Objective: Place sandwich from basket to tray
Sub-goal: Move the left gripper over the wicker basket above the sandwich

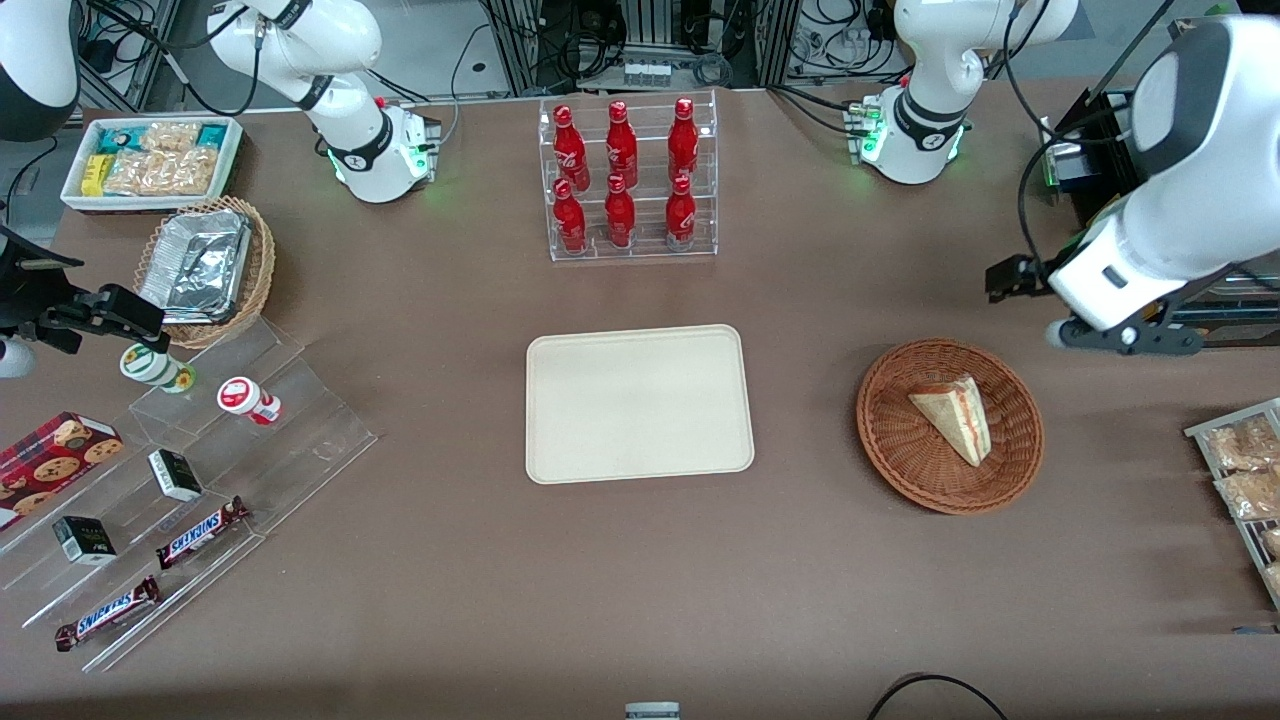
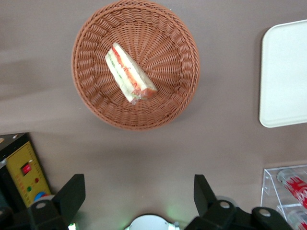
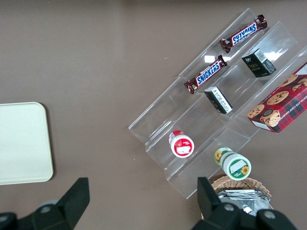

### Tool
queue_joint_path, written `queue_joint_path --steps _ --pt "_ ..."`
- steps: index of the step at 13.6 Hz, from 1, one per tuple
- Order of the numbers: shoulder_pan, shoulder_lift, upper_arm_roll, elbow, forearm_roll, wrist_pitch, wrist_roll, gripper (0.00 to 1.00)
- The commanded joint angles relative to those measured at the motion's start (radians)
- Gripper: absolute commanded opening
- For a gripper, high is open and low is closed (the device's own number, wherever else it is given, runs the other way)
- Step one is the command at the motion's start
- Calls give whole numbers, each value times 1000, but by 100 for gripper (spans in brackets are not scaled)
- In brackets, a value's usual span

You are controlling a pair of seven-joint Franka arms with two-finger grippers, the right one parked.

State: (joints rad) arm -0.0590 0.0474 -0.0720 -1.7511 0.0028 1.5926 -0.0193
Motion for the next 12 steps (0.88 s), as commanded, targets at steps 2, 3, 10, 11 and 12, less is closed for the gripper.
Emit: queue_joint_path --steps 2,3,10,11,12 --pt "-1 -6 3 -160 6 191 9 100" --pt "1 -3 3 -189 6 232 2 100" --pt "4 74 37 -324 9 498 -1 100" --pt "4 75 43 -327 9 501 -19 100" --pt "4 77 46 -329 9 503 -46 100"
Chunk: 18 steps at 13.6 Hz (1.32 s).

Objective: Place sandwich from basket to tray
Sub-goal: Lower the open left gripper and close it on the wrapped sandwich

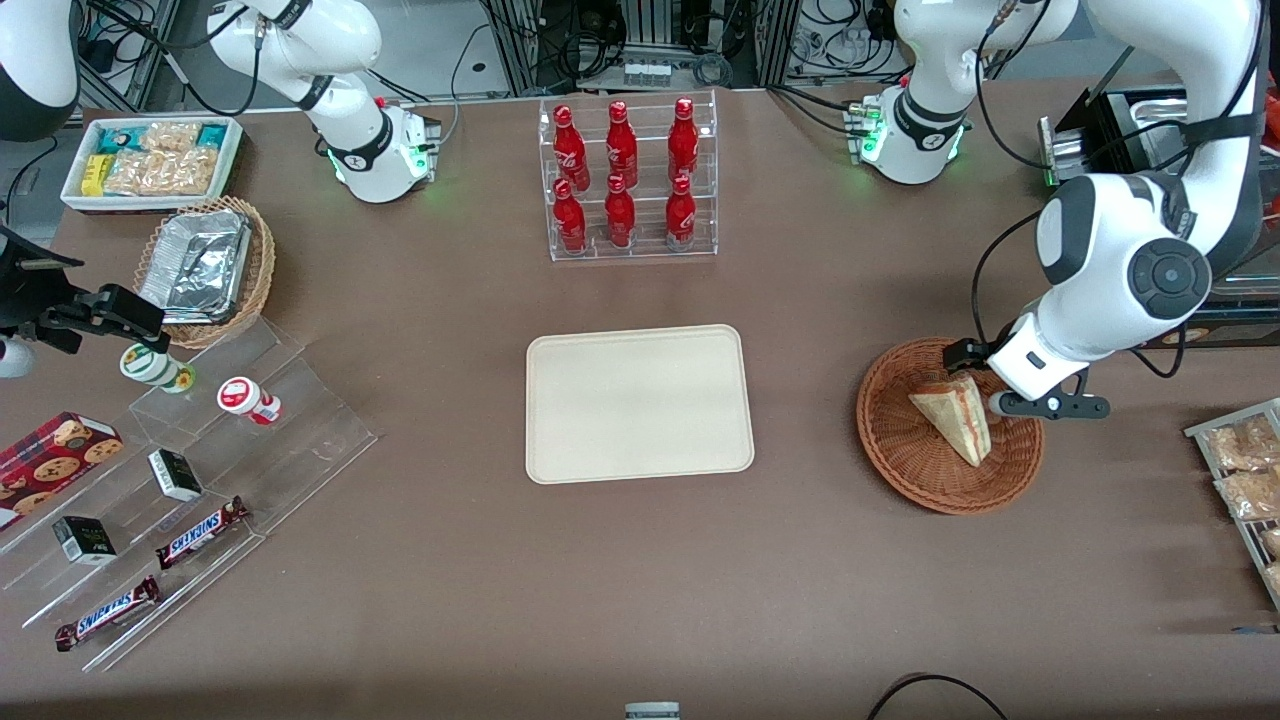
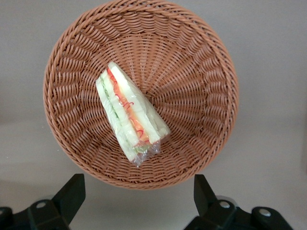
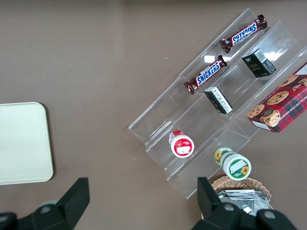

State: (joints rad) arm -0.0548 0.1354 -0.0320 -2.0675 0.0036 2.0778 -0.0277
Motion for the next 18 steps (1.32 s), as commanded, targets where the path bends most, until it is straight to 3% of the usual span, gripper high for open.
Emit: queue_joint_path --steps 1,7,18 --pt "0 -13 6 -14 9 19 -75 100" --pt "7 -50 3 -166 10 274 -542 100" --pt "9 35 1 -177 12 378 -715 100"
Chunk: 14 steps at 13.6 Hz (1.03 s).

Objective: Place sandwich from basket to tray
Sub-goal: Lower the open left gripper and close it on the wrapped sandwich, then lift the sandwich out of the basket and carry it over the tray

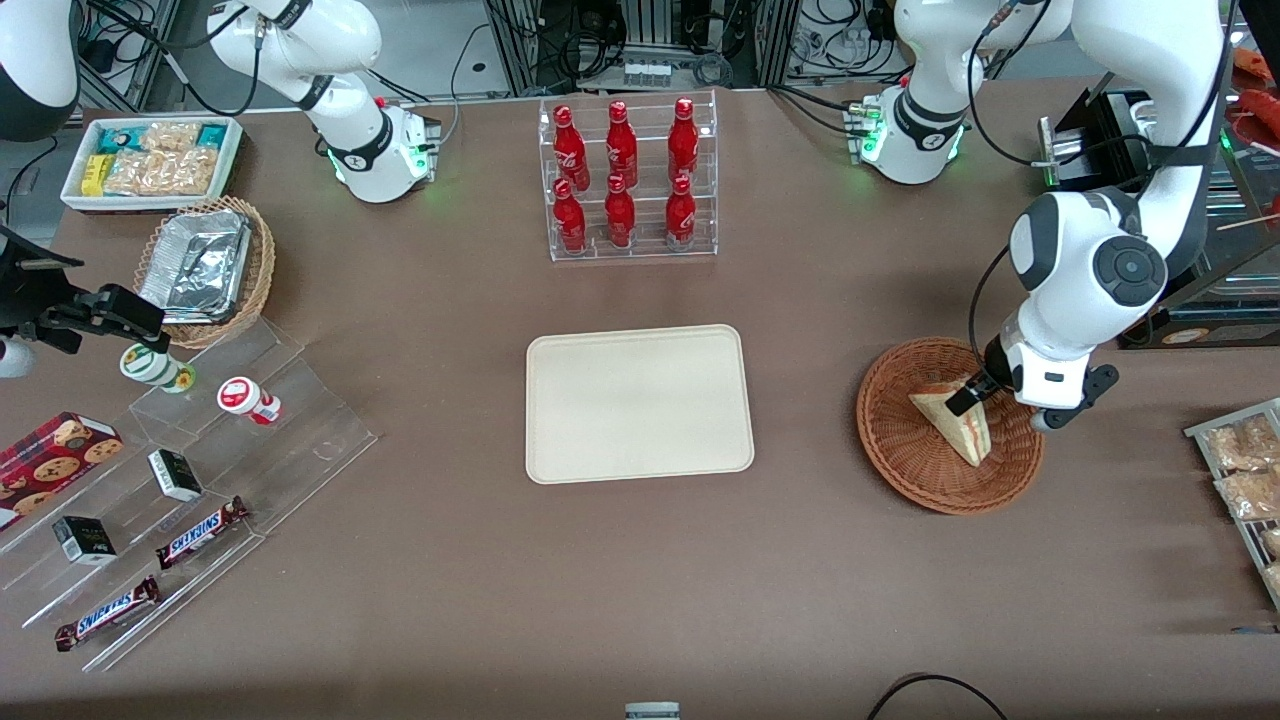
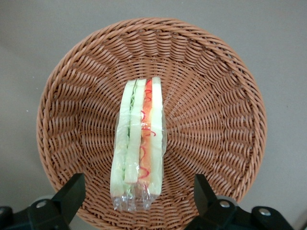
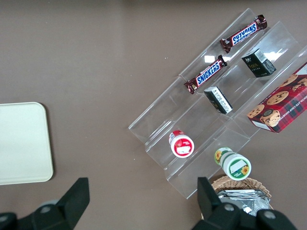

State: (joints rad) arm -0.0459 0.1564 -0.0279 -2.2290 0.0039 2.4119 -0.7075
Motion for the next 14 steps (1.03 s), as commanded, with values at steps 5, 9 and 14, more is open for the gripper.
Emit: queue_joint_path --steps 5,9,14 --pt "3 64 -3 -41 10 125 -73 100" --pt "1 78 -3 -49 10 130 -98 48" --pt "-2 51 -3 -44 13 60 -92 0"
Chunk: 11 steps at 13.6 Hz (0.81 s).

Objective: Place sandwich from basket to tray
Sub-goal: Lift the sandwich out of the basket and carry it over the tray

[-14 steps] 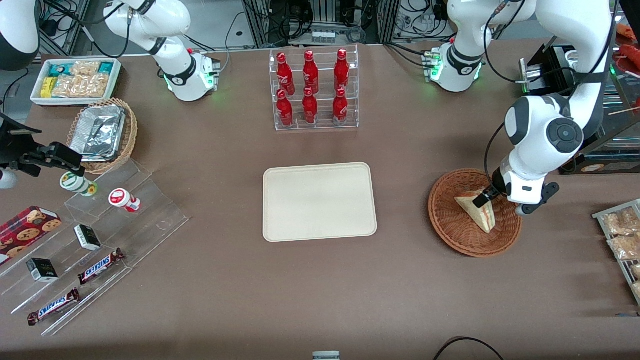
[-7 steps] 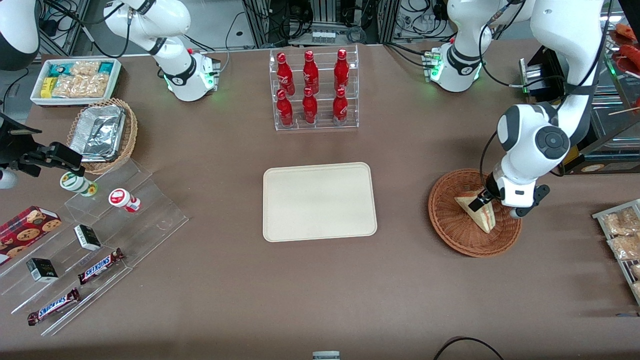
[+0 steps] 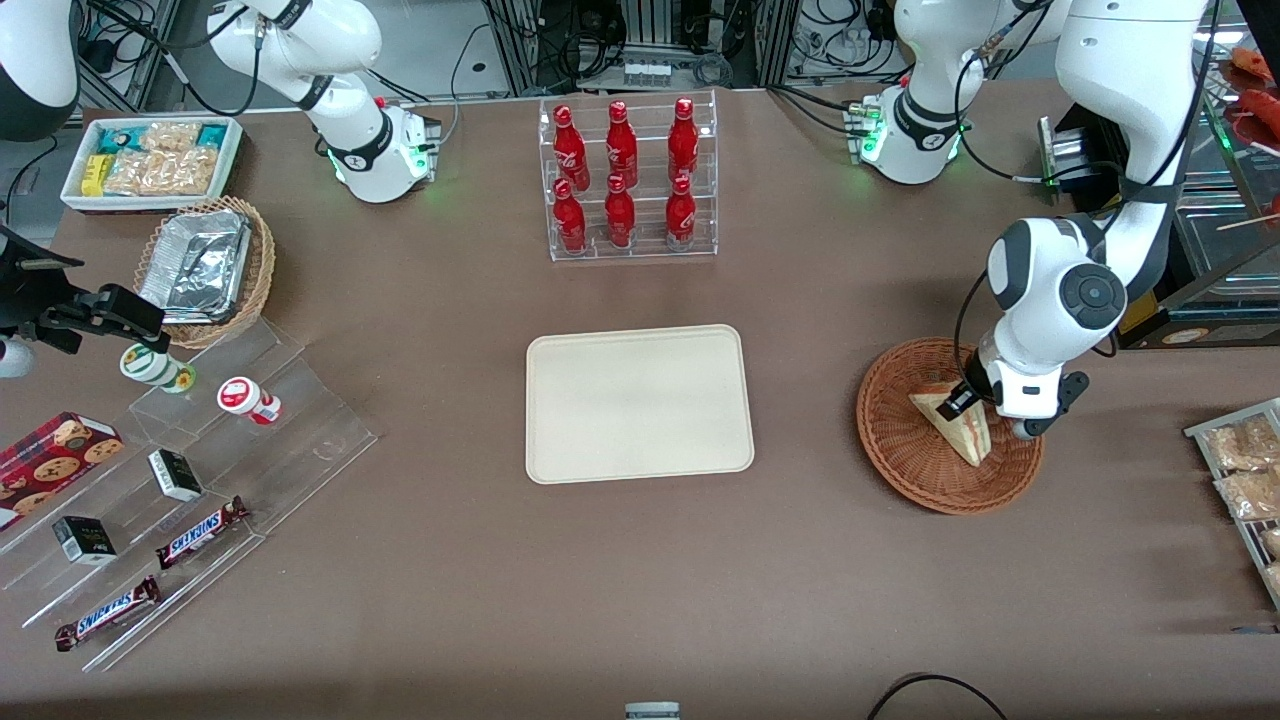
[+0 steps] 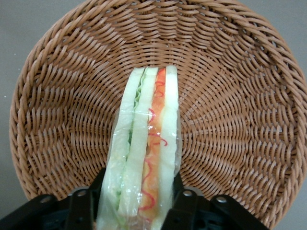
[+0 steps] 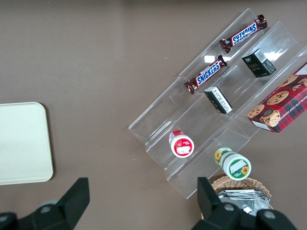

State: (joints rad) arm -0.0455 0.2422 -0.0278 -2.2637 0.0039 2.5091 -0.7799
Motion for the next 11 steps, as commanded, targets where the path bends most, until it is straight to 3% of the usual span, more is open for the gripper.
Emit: queue_joint_path --steps 1,4,7,11 --pt "-2 -47 -6 -4 13 -68 -18 0" --pt "-4 -99 -20 54 11 -192 45 0" --pt "-2 -87 -96 217 11 -405 134 0" --pt "-52 -69 -149 273 11 -446 245 0"
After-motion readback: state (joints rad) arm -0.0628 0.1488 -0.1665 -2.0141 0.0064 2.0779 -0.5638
